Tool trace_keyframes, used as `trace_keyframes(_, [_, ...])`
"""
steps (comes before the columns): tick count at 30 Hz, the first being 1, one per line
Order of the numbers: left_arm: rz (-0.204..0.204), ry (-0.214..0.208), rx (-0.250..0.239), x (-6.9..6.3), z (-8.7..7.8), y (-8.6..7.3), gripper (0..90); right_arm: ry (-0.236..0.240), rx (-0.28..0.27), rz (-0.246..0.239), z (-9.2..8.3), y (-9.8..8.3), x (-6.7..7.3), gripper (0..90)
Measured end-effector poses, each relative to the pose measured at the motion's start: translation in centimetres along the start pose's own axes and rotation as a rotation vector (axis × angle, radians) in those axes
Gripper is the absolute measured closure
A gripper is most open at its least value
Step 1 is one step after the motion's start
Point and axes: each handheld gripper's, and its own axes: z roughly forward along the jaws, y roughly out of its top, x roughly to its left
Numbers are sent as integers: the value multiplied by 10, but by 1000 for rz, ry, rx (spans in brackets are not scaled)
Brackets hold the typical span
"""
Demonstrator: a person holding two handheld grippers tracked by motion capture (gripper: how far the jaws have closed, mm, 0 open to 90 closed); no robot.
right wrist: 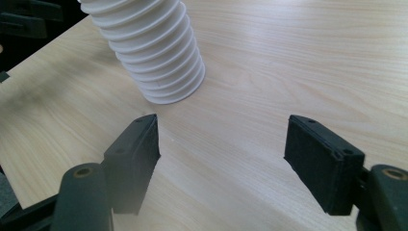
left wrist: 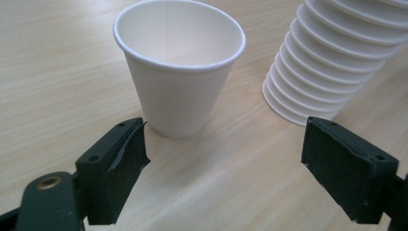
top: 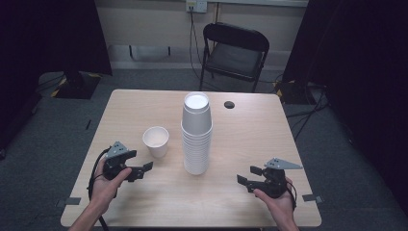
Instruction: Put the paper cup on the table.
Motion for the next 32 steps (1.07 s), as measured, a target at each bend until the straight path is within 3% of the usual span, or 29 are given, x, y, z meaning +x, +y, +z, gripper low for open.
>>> trace_keyframes(3, [18, 18, 7, -1, -7, -2, 157, -9, 2, 5, -1, -1, -3, 277])
trace_keyframes(7, [-4, 23, 9, -5, -16, -5, 157, -20, -2, 12, -2, -1, -6, 273])
trace_keyframes(11, [-65, 25, 3, -9, -19, -11, 159, -30, 0, 16, -2, -1, -7, 272])
trace_keyframes(13, [-40, 24, 16, -12, -21, -15, 159, -31, 0, 19, -2, -2, -8, 272])
trace_keyframes(21, [-21, 19, 22, -25, -32, -30, 159, -58, 3, 25, -4, -5, -13, 272])
trace_keyframes(25, [-4, -6, 27, -23, -31, -43, 159, -74, 14, 15, -4, -9, -14, 269])
trace_keyframes(27, [11, 7, 33, -22, -32, -46, 159, -96, 19, 0, -4, -12, -16, 265])
trace_keyframes(32, [-6, 15, 27, -19, -33, -49, 159, -140, 41, 21, 0, -18, -26, 245])
